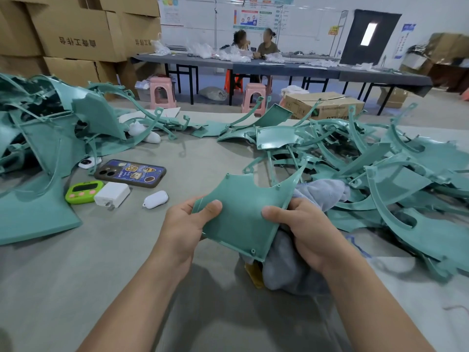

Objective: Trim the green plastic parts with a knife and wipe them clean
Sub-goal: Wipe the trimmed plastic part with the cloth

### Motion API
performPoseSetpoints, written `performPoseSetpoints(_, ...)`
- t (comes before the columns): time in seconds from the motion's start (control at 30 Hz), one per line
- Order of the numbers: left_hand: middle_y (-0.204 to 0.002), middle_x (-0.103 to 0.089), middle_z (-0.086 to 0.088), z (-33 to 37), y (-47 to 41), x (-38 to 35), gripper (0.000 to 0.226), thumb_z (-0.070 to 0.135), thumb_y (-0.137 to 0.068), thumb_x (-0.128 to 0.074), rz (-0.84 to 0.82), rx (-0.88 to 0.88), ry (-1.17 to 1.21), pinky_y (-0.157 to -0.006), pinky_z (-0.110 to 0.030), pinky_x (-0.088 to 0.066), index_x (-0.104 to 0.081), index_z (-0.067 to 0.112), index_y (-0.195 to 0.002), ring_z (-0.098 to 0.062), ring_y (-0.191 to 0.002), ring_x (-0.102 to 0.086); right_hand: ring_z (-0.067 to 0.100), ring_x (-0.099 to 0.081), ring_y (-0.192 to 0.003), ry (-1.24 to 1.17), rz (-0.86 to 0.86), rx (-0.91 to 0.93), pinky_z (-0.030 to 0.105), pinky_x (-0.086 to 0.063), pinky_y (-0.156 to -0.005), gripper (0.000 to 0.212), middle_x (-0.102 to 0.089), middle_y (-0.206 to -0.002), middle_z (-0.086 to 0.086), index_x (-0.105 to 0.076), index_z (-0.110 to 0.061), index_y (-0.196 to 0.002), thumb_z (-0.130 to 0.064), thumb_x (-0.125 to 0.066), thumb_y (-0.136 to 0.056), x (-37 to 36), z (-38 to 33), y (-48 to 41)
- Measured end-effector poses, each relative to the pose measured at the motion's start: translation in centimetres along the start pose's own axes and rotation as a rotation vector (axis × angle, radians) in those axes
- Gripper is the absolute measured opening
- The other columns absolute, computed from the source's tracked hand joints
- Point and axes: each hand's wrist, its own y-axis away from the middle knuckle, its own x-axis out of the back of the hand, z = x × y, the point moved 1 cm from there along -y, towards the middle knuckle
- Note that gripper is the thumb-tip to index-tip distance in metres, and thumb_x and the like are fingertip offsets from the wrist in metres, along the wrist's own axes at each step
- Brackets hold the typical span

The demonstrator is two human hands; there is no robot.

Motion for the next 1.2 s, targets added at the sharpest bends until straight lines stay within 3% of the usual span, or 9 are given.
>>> performPoseSetpoints(0.1, -0.095, -0.079, -0.008, -0.1, 0.0, -0.2, 0.019, 0.021, -0.097, -0.063, 0.066, 0.013, -0.052, -0.059, -0.025, -0.057, -0.076, 0.007, -0.099, -0.018, -0.079, -0.075, 0.027, -0.076, -0.098, 0.014, 0.067, -0.001, 0.032, -0.062, -0.078, 0.022, -0.078, -0.106, 0.014, -0.083, -0.016, -0.091, -0.011, -0.062, -0.098, -0.2, 0.0, -0.2)
performPoseSetpoints(0.27, -0.083, -0.078, -0.01, 0.2, 0.4, -0.4, 0.053, 0.036, -0.107, -0.045, 0.092, 0.044, -0.031, -0.056, -0.028, -0.056, -0.082, 0.014, -0.075, -0.019, -0.069, -0.073, 0.02, -0.076, -0.095, 0.049, 0.143, 0.016, 0.036, -0.057, -0.085, 0.035, -0.079, -0.101, 0.007, -0.082, -0.03, -0.082, -0.032, -0.055, -0.104, -0.3, 0.1, -0.1)
performPoseSetpoints(0.4, -0.094, -0.077, -0.016, 0.0, 0.3, -0.1, 0.056, 0.042, -0.107, -0.04, 0.022, 0.106, 0.045, -0.058, -0.033, -0.057, -0.079, 0.004, -0.095, -0.024, -0.076, -0.072, 0.016, -0.077, -0.088, 0.022, 0.189, 0.005, 0.034, -0.056, -0.08, 0.036, -0.08, -0.095, 0.004, -0.082, -0.031, -0.076, -0.035, -0.058, -0.103, 0.1, 0.2, -0.4)
performPoseSetpoints(0.6, -0.107, -0.077, -0.012, -0.1, 0.2, 0.0, 0.03, 0.014, -0.098, -0.054, -0.134, 0.109, 0.056, -0.065, -0.03, -0.06, -0.083, 0.019, -0.094, -0.02, -0.087, -0.075, 0.025, -0.075, -0.102, 0.073, -0.011, 0.088, 0.032, -0.06, -0.079, 0.014, -0.078, -0.11, 0.007, -0.079, -0.025, -0.097, -0.018, -0.075, -0.086, 0.3, 0.2, 0.2)
performPoseSetpoints(0.7, -0.11, -0.077, -0.01, 0.1, 0.2, 0.3, 0.02, 0.023, -0.088, -0.065, -0.167, 0.094, 0.107, -0.072, -0.03, -0.062, -0.082, 0.017, -0.097, -0.02, -0.092, -0.074, 0.028, -0.073, -0.108, 0.151, -0.011, 0.176, 0.039, -0.061, -0.086, 0.03, -0.076, -0.115, 0.007, -0.067, -0.015, -0.116, -0.003, -0.074, -0.089, 0.0, 0.0, 0.7)
performPoseSetpoints(0.77, -0.112, -0.076, -0.009, 0.4, 0.3, 0.6, 0.026, 0.029, -0.079, -0.07, -0.182, 0.068, 0.159, -0.075, -0.03, -0.061, -0.082, 0.016, -0.098, -0.02, -0.096, -0.074, 0.025, -0.073, -0.106, 0.234, 0.035, 0.268, 0.044, -0.061, -0.09, 0.03, -0.077, -0.112, 0.004, -0.068, -0.014, -0.115, 0.001, -0.072, -0.09, -0.8, -0.7, 1.2)
performPoseSetpoints(0.87, -0.111, -0.077, -0.004, 0.6, 0.5, 1.1, 0.023, 0.032, -0.077, -0.075, -0.19, 0.019, 0.14, -0.073, -0.025, -0.059, -0.083, 0.019, -0.095, -0.015, -0.096, -0.073, 0.019, -0.075, -0.101, 0.329, 0.062, 0.398, 0.036, -0.062, -0.084, 0.023, -0.079, -0.106, 0.0, -0.075, -0.017, -0.104, 0.001, -0.066, -0.094, -1.9, -1.5, 2.0)
performPoseSetpoints(1.07, -0.095, -0.078, -0.004, 2.4, 2.1, -0.1, 0.023, 0.023, -0.078, -0.065, -0.267, -0.002, 0.073, -0.061, -0.026, -0.058, -0.083, 0.017, -0.092, -0.016, -0.077, -0.072, 0.025, -0.076, -0.096, -0.087, 0.261, 0.198, 0.035, -0.063, -0.073, 0.019, -0.079, -0.105, 0.008, -0.069, -0.007, -0.115, -0.006, -0.056, -0.102, -3.7, -2.2, 4.2)
performPoseSetpoints(1.2, -0.105, -0.077, -0.004, 4.0, 4.3, -2.0, 0.03, 0.03, -0.087, -0.057, -0.364, 0.003, 0.022, -0.066, -0.026, -0.059, -0.082, 0.021, -0.101, -0.015, -0.088, -0.072, 0.024, -0.076, -0.096, -0.161, 0.342, 0.082, 0.043, -0.062, -0.081, 0.016, -0.079, -0.105, 0.005, -0.07, -0.011, -0.113, -0.011, -0.058, -0.102, -2.8, -3.2, 6.6)
